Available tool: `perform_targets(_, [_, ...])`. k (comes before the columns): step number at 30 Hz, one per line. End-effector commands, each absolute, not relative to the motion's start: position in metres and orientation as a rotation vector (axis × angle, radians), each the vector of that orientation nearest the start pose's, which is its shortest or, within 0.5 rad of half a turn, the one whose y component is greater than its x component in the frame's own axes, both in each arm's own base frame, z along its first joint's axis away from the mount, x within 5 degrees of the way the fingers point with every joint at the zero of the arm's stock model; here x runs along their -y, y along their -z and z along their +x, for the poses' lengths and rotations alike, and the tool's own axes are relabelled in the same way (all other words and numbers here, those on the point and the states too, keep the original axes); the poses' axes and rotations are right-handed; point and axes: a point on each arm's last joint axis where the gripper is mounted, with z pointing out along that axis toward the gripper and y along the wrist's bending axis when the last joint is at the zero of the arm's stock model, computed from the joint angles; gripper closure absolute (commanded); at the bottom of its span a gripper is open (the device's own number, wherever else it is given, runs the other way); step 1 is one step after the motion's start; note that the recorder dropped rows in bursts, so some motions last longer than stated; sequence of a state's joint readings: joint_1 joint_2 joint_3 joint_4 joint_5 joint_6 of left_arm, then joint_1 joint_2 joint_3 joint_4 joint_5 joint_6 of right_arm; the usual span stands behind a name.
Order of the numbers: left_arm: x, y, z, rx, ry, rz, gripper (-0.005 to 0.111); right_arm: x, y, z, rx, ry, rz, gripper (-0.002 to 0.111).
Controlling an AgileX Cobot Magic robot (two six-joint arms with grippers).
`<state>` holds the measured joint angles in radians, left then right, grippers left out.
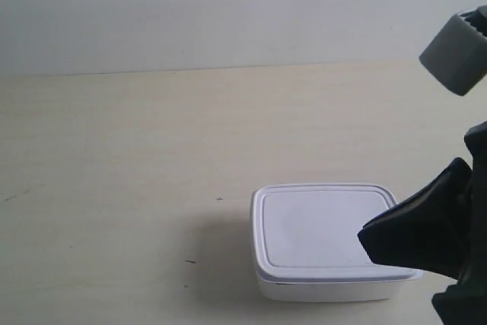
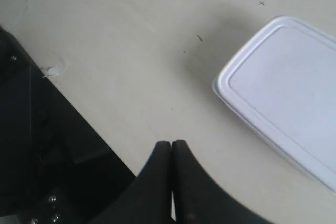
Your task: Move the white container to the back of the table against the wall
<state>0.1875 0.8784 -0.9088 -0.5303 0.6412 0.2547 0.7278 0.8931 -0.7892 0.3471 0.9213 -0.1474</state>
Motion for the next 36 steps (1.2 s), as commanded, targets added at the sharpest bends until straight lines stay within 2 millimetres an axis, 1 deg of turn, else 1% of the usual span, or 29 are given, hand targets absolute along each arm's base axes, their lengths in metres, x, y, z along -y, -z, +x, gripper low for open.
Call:
perform_targets(1, [-0.007, -0.375, 0.181, -2.035, 0.31, -0.185, 0.107, -0.125, -0.317, 0.101, -2.384, -0.642, -0.925, 0.108])
perform_targets(6, [-0.007, -0.375, 0.182, -2.038, 0.309, -0.185, 0.107, -0.117, -0.313, 0.105, -2.45, -0.531, -0.842, 0.108])
perform_targets(10, [-0.007, -0.375, 0.182, -2.038, 0.309, -0.185, 0.107, -0.116, -0.309, 0.105, -2.485, -0.52, -0.8, 0.108])
perform_targets(15, [-0.008, -0.374, 0.182, -2.042, 0.291, -0.177, 0.107, -0.116, -0.294, 0.106, -2.515, -0.509, -0.798, 0.108])
perform_targets(17, [-0.009, -0.376, 0.184, -2.015, 0.29, -0.19, 0.107, -0.115, -0.286, 0.105, -2.54, -0.497, -0.803, 0.108])
perform_targets(19, [-0.008, -0.38, 0.186, -1.964, 0.329, -0.229, 0.107, -0.114, -0.28, 0.103, -2.56, -0.487, -0.806, 0.108])
perform_targets(23, [-0.004, -0.377, 0.184, -2.011, 0.407, -0.245, 0.107, -0.113, -0.272, 0.102, -2.597, -0.478, -0.793, 0.108])
perform_targets(26, [0.002, -0.365, 0.184, -2.073, 0.512, -0.279, 0.107, -0.113, -0.266, 0.102, -2.623, -0.466, -0.792, 0.108])
perform_targets(29, [0.009, -0.344, 0.181, -2.143, 0.607, -0.282, 0.107, -0.115, -0.257, 0.105, -2.664, -0.444, -0.8, 0.108])
perform_targets(33, [0.024, -0.32, 0.175, -2.201, 0.8, -0.207, 0.107, -0.12, -0.249, 0.111, -2.708, -0.405, -0.814, 0.108])
perform_targets(36, [0.042, -0.309, 0.168, -2.18, 0.991, -0.108, 0.107, -0.123, -0.243, 0.115, -2.733, -0.391, -0.817, 0.108])
